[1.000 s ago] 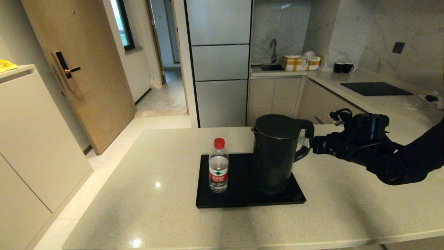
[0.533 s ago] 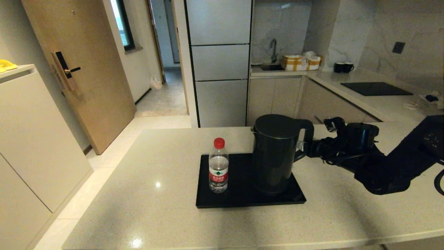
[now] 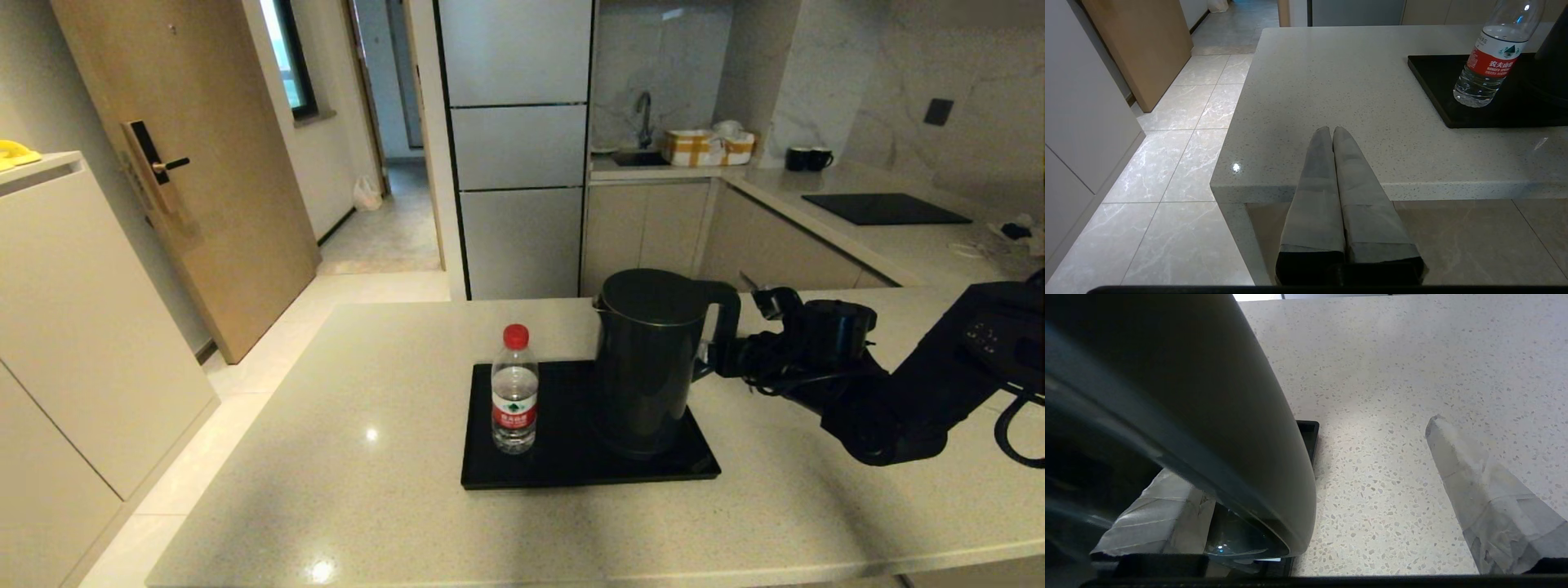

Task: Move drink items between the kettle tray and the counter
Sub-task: Pick up the kettle

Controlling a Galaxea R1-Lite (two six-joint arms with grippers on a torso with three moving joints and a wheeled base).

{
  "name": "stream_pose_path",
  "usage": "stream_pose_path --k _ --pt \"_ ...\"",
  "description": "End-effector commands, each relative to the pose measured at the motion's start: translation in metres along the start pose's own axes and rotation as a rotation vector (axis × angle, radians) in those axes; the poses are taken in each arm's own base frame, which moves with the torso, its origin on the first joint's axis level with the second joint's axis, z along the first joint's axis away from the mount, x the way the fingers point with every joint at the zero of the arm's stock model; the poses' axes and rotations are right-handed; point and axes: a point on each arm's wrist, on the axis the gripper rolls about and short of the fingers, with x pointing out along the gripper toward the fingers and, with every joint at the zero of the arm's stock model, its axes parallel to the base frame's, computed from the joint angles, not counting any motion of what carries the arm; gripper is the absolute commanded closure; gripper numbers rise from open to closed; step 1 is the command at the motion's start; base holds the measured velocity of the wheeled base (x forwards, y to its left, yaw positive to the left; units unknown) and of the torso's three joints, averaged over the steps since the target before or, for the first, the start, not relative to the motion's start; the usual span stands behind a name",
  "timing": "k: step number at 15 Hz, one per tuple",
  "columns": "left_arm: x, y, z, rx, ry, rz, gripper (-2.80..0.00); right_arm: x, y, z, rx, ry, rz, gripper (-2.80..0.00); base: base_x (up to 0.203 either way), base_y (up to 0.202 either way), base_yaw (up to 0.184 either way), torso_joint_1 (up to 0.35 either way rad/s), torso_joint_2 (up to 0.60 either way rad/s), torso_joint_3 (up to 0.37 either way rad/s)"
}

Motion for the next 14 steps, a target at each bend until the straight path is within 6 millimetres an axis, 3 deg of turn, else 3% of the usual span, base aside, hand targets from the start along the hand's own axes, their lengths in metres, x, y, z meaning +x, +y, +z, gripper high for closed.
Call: stream_pose_path --k 1,2,14 --pt "0.000 0.000 0.000 0.000 0.001 0.002 0.00 0.001 0.000 0.002 -0.001 -0.011 -0.014 -2.80 0.000 0.000 0.000 0.000 0.00 0.000" --pt "0.000 0.000 0.000 0.000 0.002 0.003 0.00 0.003 -0.001 0.003 -0.003 -0.020 -0.040 0.00 0.000 0.000 0.000 0.000 0.00 0.000" --pt "0.000 0.000 0.000 0.000 0.002 0.001 0.00 -0.004 0.001 0.015 -0.008 -0.047 -0.082 0.00 0.000 0.000 0.000 0.000 0.00 0.000"
